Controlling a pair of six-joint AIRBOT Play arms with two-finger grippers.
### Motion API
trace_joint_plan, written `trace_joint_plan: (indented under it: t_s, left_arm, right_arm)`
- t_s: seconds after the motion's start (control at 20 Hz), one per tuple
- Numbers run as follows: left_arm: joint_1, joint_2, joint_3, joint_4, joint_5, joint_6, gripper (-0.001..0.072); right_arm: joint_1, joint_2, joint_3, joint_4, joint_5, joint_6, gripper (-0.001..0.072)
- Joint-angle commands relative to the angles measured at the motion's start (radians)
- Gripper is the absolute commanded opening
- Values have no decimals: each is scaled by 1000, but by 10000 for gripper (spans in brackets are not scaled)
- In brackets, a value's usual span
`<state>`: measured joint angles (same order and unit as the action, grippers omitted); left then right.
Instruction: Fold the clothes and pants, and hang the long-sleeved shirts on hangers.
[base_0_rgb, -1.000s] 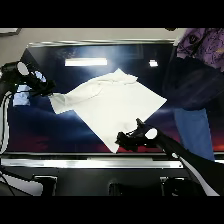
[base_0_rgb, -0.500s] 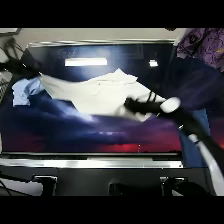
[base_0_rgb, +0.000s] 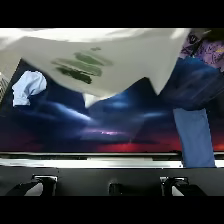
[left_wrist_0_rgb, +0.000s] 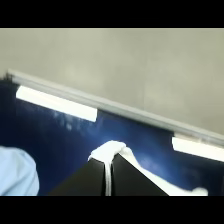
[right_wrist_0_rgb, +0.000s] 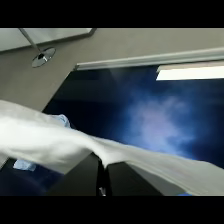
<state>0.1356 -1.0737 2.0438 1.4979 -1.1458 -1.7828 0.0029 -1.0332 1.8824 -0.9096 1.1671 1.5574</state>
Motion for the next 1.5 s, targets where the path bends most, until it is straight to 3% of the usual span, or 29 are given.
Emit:
trace_joint_plan:
  t_s: [0.0,0.15,0.35,0.5,0.75,1.05,1.3,1.35,1.4,1.45]
  left_arm:
    - [4,245,-60,6,20,3,16]
    - [4,326,-64,13,21,3,16]
    - [4,270,-64,14,64,3,15]
    - [4,113,-64,12,177,3,15]
    - [-32,-274,-64,2,187,3,15]
    - [-77,-692,-63,-84,387,3,16]
    - [-121,-848,-63,-111,312,3,17]
    - [-127,-862,-63,-116,282,3,20]
    - [-129,-867,-63,-129,242,3,50]
    - [-126,-866,-60,-135,201,3,141]
  right_arm:
    - [-18,101,123,-53,109,58,27]
    - [-18,153,123,-53,122,97,27]
    - [-18,106,122,-64,126,175,27]
    - [-18,-15,122,-103,172,211,27]
    - [-16,-337,43,-108,235,201,27]
    - [-16,-742,-50,-103,17,167,27]
    - [-16,-938,-50,14,-43,175,32]
    - [-16,-951,-50,14,-45,175,47]
    - [-16,-956,-50,11,-47,165,126]
    - [-17,-954,-50,8,-45,145,210]
